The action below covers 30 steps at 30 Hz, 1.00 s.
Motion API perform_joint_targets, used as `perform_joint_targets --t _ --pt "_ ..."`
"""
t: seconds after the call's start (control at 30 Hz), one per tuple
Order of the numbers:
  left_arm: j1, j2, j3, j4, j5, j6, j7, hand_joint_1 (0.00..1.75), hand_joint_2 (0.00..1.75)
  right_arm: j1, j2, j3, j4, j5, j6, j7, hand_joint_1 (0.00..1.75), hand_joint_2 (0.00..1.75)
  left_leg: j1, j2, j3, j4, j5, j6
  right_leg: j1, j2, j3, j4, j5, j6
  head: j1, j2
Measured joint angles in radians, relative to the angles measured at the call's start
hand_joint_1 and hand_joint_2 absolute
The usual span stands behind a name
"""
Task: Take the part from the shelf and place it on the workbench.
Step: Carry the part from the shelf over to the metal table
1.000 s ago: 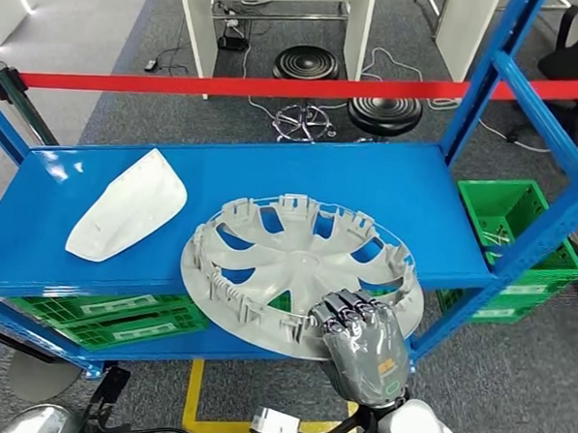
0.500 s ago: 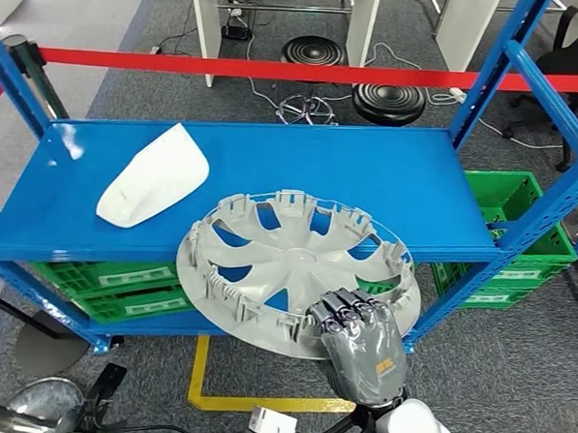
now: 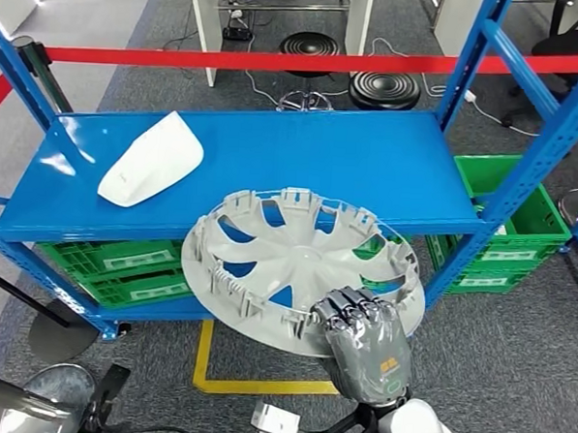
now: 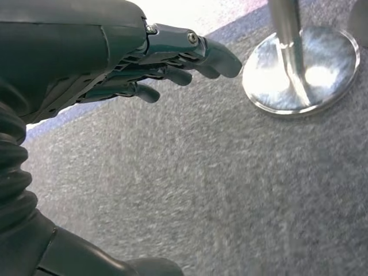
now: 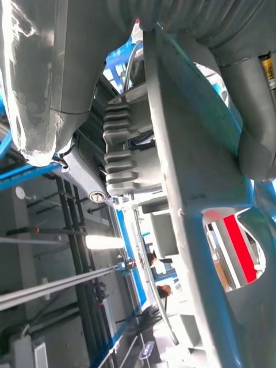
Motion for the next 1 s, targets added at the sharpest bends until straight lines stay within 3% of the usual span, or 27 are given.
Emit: perform_joint_targets --t 0.07,0.1,0.13,0.17,0.2,0.27,0.33,0.43,0.47,0.5,0.6,0.63,0.67,0.7,0.77,0.83,0.87,0.93,0.97,1.0 --pt "0.0 -0.001 0.0 0.0 0.0 0.0 0.002 0.0 1.75 0.006 0.004 -0.002 0.0 -0.001 -0.001 0.001 1.75 1.75 0.001 0.0 -0.037 0.121 -0.095 -0.007 -0.001 0.0 -0.023 0.001 0.02 -0.007 -0.004 0.0" --pt "-0.001 -0.001 0.0 0.0 0.0 0.0 0.002 0.0 1.75 0.01 0.005 -0.004 0.0 -0.003 -0.003 0.002 1.75 1.75 0.001 0.0 -0.051 0.181 -0.126 -0.008 0.0 -0.001 -0.036 0.001 0.03 -0.007 -0.004 0.0" --pt "-0.001 -0.001 0.0 0.0 0.0 0.001 0.003 0.0 1.75 0.015 0.006 -0.006 0.0 -0.005 -0.004 0.003 1.75 1.75 0.001 0.001 -0.053 0.219 -0.135 -0.009 0.0 -0.001 -0.048 0.002 0.039 -0.006 -0.004 0.0" --pt "-0.002 -0.001 0.0 0.0 -0.001 0.001 0.004 0.0 1.75 0.02 0.007 -0.008 0.0 -0.01 -0.006 0.003 1.75 1.75 0.001 0.001 -0.041 0.223 -0.123 -0.008 0.0 -0.001 -0.06 0.002 0.048 -0.004 -0.004 0.0" --pt "-0.002 -0.001 0.0 0.0 -0.001 0.001 0.005 0.0 1.75 0.025 0.008 -0.012 0.0 -0.016 -0.009 0.003 1.75 1.75 0.001 0.001 -0.011 0.192 -0.097 -0.007 0.0 -0.001 -0.071 0.003 0.057 -0.003 -0.004 0.0" --pt "-0.006 -0.001 0.0 0.0 -0.001 0.001 0.006 0.0 1.75 0.033 0.011 -0.02 -0.001 -0.03 -0.015 0.002 1.75 1.75 0.0 0.0 0.082 0.06 -0.054 -0.003 0.001 -0.001 -0.091 0.007 0.073 0.004 -0.004 0.0" --pt "-0.01 -0.001 0.0 0.0 -0.002 0.001 0.006 0.0 1.75 0.038 0.012 -0.026 -0.003 -0.036 -0.02 0.001 1.75 1.75 -0.001 -0.002 0.145 -0.047 -0.052 0.005 0.004 -0.001 -0.105 0.01 0.089 0.013 -0.004 0.0" --pt "-0.01 -0.003 -0.001 0.0 -0.002 0.001 0.007 0.0 1.75 0.044 0.012 -0.03 -0.003 -0.036 -0.026 0.001 1.75 1.75 -0.004 -0.001 0.142 -0.068 -0.046 0.025 0.003 0.001 -0.114 0.008 0.109 0.03 -0.003 0.0" --pt "-0.01 -0.004 0.0 0.001 -0.002 0.001 0.008 0.0 1.75 0.046 0.012 -0.03 -0.003 -0.036 -0.027 0.0 1.75 1.75 -0.003 0.001 0.135 -0.068 -0.038 0.033 0.002 0.001 -0.121 0.016 0.097 0.036 -0.002 0.0" --pt "-0.01 -0.004 0.0 0.001 -0.002 0.002 0.008 0.0 1.75 0.048 0.012 -0.031 -0.003 -0.036 -0.027 0.0 1.75 1.75 -0.002 0.003 0.127 -0.069 -0.029 0.04 0.001 0.002 -0.131 0.041 0.067 0.041 -0.001 0.0" --pt "-0.011 -0.003 0.0 0.001 -0.002 0.002 0.008 0.0 1.75 0.049 0.012 -0.033 -0.003 -0.036 -0.028 0.0 1.75 1.75 -0.002 0.004 0.089 -0.069 0.001 0.049 0.0 0.0 -0.178 0.219 -0.073 0.049 0.003 0.0" --pt "-0.011 -0.002 0.0 0.001 -0.002 0.002 0.008 0.0 1.75 0.05 0.012 -0.034 -0.003 -0.037 -0.028 0.0 1.75 1.75 -0.003 0.004 0.074 -0.069 0.012 0.049 0.0 0.0 -0.183 0.271 -0.093 0.049 0.003 0.0" --pt "-0.011 -0.002 0.0 0.001 -0.002 0.002 0.008 0.0 1.75 0.05 0.012 -0.036 -0.003 -0.039 -0.028 -0.001 1.75 1.75 -0.004 0.004 0.06 -0.068 0.023 0.048 0.0 0.0 -0.174 0.292 -0.089 0.047 0.004 0.0" --pt "-0.01 -0.003 0.0 0.001 -0.002 0.002 0.008 0.0 1.75 0.05 0.012 -0.038 -0.003 -0.041 -0.028 -0.001 1.75 1.75 -0.005 0.004 0.046 -0.067 0.033 0.047 0.001 0.0 -0.147 0.279 -0.067 0.043 0.004 0.0" --pt "-0.01 -0.004 0.0 0.001 -0.003 0.002 0.008 0.0 1.75 0.052 0.012 -0.043 -0.004 -0.052 -0.029 -0.003 1.75 1.75 -0.007 0.003 0.026 -0.066 0.052 0.042 0.003 0.001 -0.045 0.154 -0.029 0.033 0.004 0.0" --pt "-0.011 -0.005 -0.001 0.001 -0.004 0.002 0.008 0.0 1.75 0.055 0.012 -0.048 -0.01 -0.069 -0.03 -0.01 1.75 1.75 -0.009 0.003 0.016 -0.066 0.07 0.034 0.008 0.001 0.049 0.017 -0.038 0.027 0.002 0.0" --pt "-0.011 -0.005 -0.001 0.001 -0.004 0.002 0.008 0.0 1.75 0.058 0.012 -0.05 -0.013 -0.077 -0.032 -0.014 1.75 1.75 -0.008 0.003 0.014 -0.066 0.078 0.03 0.01 0.002 0.066 -0.015 -0.05 0.026 0.003 0.0" --pt "-0.01 -0.005 -0.001 0.001 -0.007 0.002 0.008 0.0 1.75 0.064 0.012 -0.055 -0.018 -0.09 -0.037 -0.025 1.75 1.75 -0.007 0.002 0.009 -0.067 0.093 0.019 0.012 0.002 0.058 -0.023 -0.042 0.019 0.004 0.0" --pt "-0.009 -0.006 -0.001 0.001 -0.008 0.002 0.008 0.0 1.75 0.067 0.012 -0.057 -0.019 -0.093 -0.04 -0.029 1.75 1.75 -0.006 0.002 0.003 -0.062 0.084 0.014 0.01 0.001 0.05 -0.023 -0.034 0.012 0.004 0.0" --pt "-0.007 -0.007 -0.002 0.001 -0.01 0.002 0.008 0.0 1.75 0.069 0.012 -0.059 -0.021 -0.093 -0.041 -0.033 1.75 1.75 -0.006 0.001 -0.006 -0.042 0.058 0.008 0.008 0.0 0.042 -0.024 -0.024 0.004 0.001 0.0"
